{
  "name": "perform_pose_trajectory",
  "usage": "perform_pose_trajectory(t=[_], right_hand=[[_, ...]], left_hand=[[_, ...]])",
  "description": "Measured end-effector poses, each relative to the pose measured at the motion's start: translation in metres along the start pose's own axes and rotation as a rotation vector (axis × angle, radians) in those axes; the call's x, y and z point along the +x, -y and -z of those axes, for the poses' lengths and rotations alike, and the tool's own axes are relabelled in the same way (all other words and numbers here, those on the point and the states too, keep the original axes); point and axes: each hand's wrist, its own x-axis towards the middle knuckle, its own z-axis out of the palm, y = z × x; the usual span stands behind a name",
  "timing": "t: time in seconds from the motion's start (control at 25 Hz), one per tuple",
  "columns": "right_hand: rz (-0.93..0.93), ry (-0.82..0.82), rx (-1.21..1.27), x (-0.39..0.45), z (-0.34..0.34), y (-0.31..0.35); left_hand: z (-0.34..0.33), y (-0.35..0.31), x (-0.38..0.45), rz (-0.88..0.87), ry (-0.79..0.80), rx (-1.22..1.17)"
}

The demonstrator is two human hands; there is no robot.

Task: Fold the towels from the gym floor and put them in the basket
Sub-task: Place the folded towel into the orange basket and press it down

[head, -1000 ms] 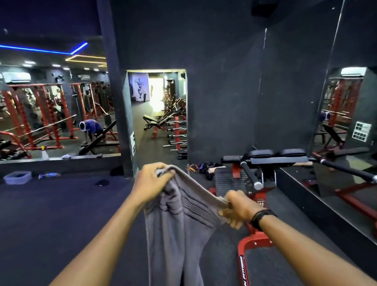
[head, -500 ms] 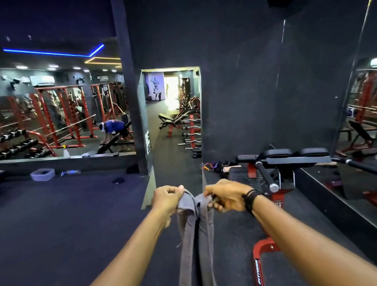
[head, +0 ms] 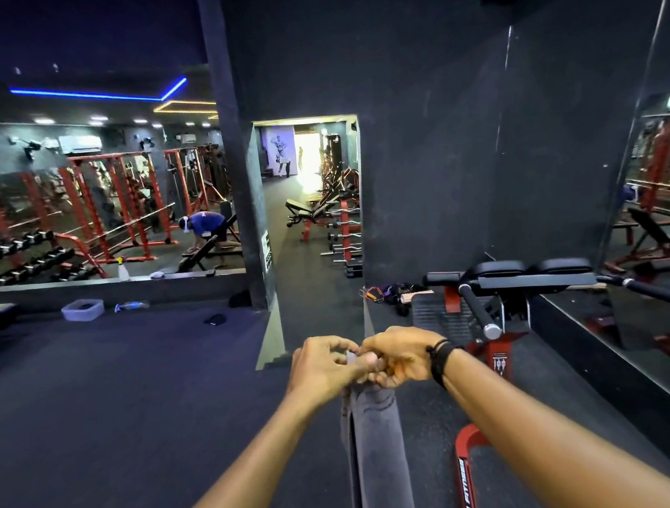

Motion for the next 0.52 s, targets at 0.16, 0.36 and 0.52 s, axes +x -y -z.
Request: perform_pose_trajectory(t=[0.16, 0.36, 0.52], right_hand=[[0.054, 0.045, -0.198, -0.005, 0.011, -0.010], [0.733, -0.107, -0.622, 0.000, 0.028, -0.016], [0.557, -0.029, -0.945, -0.007, 0.013, -0.026]], left_hand=[[0.005, 0.009, -0.001, -0.089, -0.024, 0.103], [0.020, 0.016, 0.005, -0.214, 0.069, 0.140], [0.034, 0.010, 0.005, -0.353, 0.087, 0.168]])
